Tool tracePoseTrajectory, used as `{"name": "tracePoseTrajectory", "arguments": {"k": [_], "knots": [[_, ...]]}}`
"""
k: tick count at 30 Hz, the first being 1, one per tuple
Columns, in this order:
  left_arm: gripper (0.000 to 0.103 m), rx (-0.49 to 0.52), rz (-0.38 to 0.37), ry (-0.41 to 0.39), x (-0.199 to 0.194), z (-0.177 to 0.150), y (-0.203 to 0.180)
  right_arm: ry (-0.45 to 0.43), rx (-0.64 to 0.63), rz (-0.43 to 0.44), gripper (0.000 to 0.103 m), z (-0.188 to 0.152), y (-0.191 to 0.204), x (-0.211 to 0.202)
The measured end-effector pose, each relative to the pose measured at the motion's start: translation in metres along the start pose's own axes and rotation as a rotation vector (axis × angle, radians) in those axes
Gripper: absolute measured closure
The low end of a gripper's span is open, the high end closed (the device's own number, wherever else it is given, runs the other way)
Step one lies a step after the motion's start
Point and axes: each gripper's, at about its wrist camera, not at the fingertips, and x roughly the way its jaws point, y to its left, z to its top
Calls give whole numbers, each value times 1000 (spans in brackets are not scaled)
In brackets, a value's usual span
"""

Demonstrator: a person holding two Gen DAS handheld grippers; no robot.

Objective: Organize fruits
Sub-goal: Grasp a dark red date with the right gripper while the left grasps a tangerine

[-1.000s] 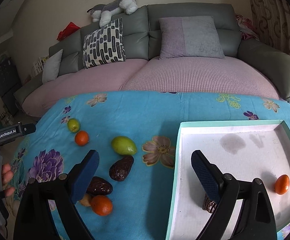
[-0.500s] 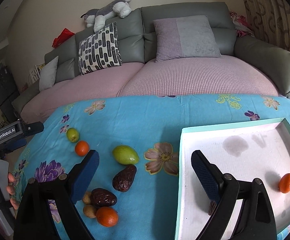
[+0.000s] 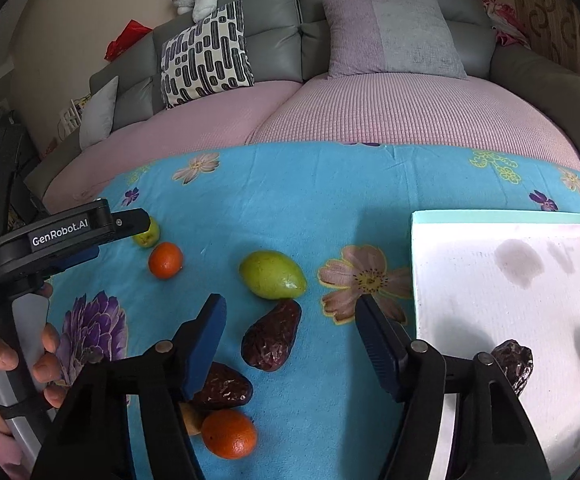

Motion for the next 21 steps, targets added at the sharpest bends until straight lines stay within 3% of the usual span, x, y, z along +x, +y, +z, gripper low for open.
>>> {"name": "tracePoseTrajectory", "arguments": {"k": [3,6,15,21], "knots": [[18,-2,-11,54,21,-5,-2,45,-17,1,36,-6,6,15],[20,-12,-9,91,36,-9,-2,73,-22,-1,39,-9,8,24],[61,-39,-37,145,48,-12,2,102,-30,11,65,-14,9,33],[62,-32,-16,151,44,-11,0,86,-26,22,65,-12,10,27]]}}
